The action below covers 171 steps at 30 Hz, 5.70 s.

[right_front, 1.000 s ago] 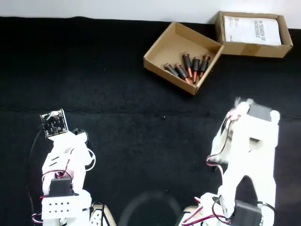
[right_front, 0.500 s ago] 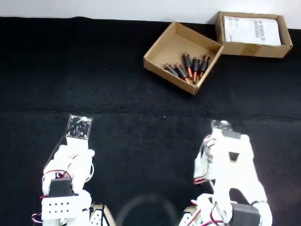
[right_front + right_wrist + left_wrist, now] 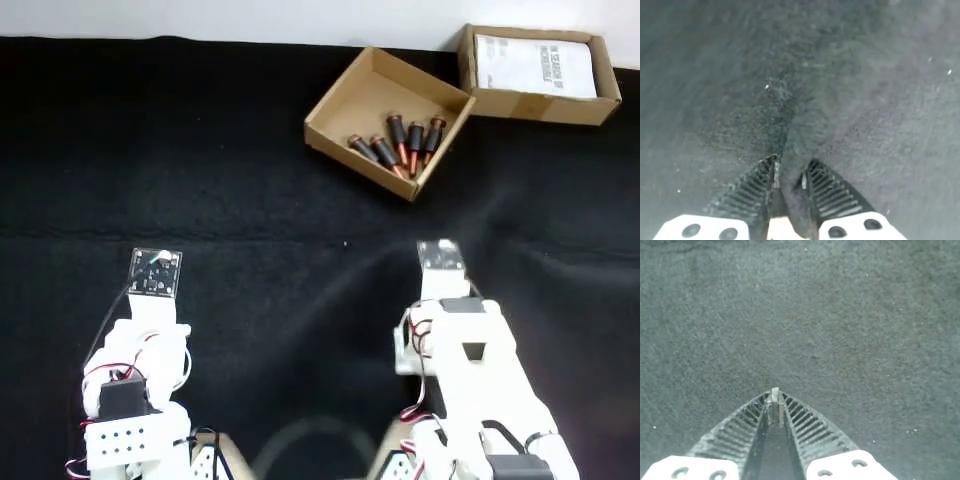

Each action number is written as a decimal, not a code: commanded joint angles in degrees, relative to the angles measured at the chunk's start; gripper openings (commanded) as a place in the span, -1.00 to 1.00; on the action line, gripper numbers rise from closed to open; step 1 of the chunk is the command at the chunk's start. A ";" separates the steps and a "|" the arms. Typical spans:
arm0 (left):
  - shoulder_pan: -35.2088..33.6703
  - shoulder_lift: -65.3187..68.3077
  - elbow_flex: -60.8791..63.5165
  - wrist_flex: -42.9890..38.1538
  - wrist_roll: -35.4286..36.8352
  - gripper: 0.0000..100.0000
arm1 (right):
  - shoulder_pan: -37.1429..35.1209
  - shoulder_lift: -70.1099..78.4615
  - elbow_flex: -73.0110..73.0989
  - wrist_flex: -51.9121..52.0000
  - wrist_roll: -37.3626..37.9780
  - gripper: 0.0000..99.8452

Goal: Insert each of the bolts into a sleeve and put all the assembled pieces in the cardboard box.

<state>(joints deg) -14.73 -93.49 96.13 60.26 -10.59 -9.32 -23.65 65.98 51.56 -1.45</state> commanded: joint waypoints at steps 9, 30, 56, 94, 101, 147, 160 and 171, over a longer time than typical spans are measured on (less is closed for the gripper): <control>-0.48 -0.13 1.45 -0.09 -0.44 -0.98 | -1.27 -1.27 -22.81 2.42 -0.09 -0.99; -0.48 -0.13 1.45 0.18 -0.53 -0.98 | -0.31 -7.16 -24.84 49.27 36.84 -0.98; -0.57 -0.13 1.45 0.18 -0.53 -0.98 | 12.00 -15.16 -81.89 47.87 36.57 -0.31; -0.57 -0.13 1.45 0.00 -0.53 -0.98 | 15.25 -54.20 18.42 -11.38 7.74 -0.31; -0.57 -0.13 1.45 -0.09 -0.53 -0.98 | 14.11 -54.20 20.88 -17.89 -13.80 -0.31; -0.48 -0.13 1.45 -0.18 -0.53 -0.98 | 4.62 -54.20 32.04 7.60 -2.20 -0.99; -0.48 -0.13 1.45 -0.18 -0.53 -0.98 | 4.53 -54.29 31.96 9.54 -2.29 -0.99; -0.48 -0.13 1.45 0.09 -0.53 -0.98 | 4.53 -54.29 31.96 9.54 -2.29 -0.99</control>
<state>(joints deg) -14.73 -93.49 96.13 60.26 -10.86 -4.13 -78.15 95.60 57.80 -4.18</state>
